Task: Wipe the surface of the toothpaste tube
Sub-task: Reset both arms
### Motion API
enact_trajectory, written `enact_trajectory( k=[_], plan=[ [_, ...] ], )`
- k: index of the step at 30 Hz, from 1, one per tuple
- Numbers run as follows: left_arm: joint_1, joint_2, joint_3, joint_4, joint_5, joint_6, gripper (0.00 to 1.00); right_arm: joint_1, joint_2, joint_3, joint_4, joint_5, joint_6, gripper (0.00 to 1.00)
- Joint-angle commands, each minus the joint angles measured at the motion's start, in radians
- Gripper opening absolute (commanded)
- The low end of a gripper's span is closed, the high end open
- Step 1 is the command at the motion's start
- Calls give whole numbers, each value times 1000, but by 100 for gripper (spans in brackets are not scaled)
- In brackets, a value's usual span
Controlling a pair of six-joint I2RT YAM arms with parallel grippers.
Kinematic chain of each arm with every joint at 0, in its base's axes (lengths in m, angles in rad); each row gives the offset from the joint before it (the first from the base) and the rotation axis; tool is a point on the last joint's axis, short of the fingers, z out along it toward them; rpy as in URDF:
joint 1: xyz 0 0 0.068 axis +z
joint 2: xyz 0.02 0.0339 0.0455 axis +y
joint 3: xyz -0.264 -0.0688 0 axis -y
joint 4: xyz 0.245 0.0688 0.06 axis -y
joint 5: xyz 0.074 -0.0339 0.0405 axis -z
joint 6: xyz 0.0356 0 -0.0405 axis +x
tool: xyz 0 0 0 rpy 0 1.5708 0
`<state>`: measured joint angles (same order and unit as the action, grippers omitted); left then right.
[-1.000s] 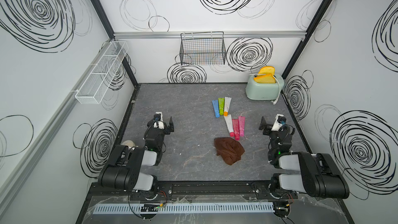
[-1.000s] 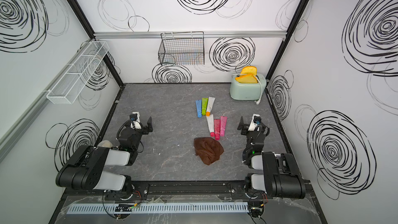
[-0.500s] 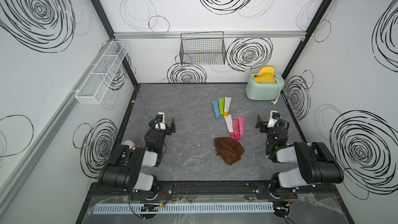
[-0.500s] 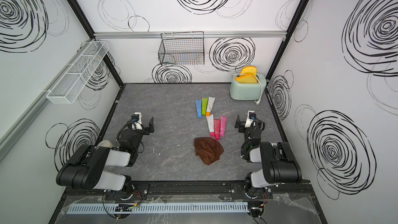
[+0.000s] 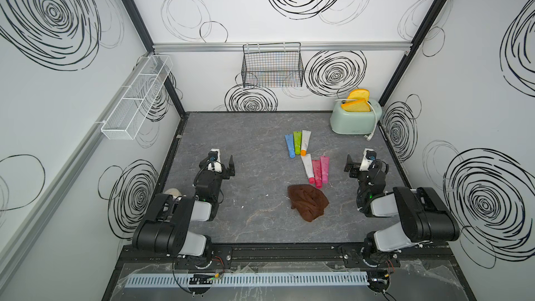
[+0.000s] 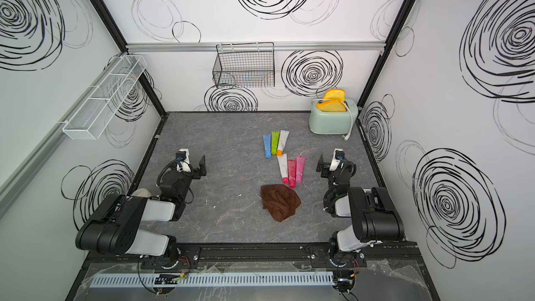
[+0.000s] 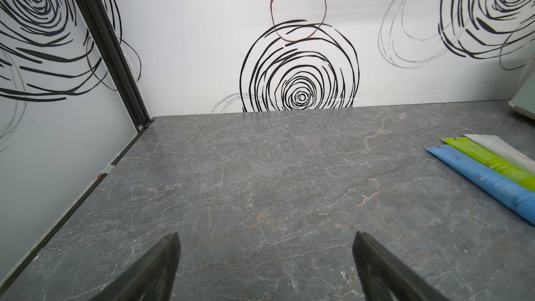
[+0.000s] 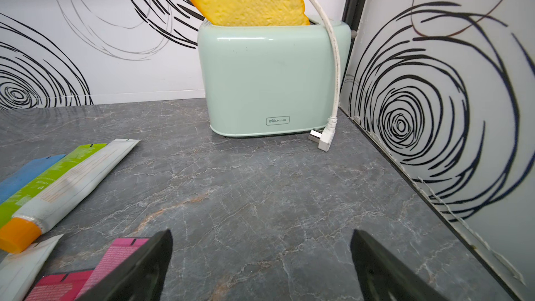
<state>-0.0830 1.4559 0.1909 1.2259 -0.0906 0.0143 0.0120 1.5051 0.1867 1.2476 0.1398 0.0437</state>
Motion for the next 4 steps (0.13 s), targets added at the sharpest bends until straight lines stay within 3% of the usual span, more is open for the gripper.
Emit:
enact_trajectory(
  k=[1, 4],
  plan=[
    [11, 11, 28, 35, 11, 0, 98, 4, 6, 10, 27, 5, -7, 99],
    [18, 5, 19, 45, 15, -6, 97, 3, 3, 8, 29, 2, -7, 99]
  ],
)
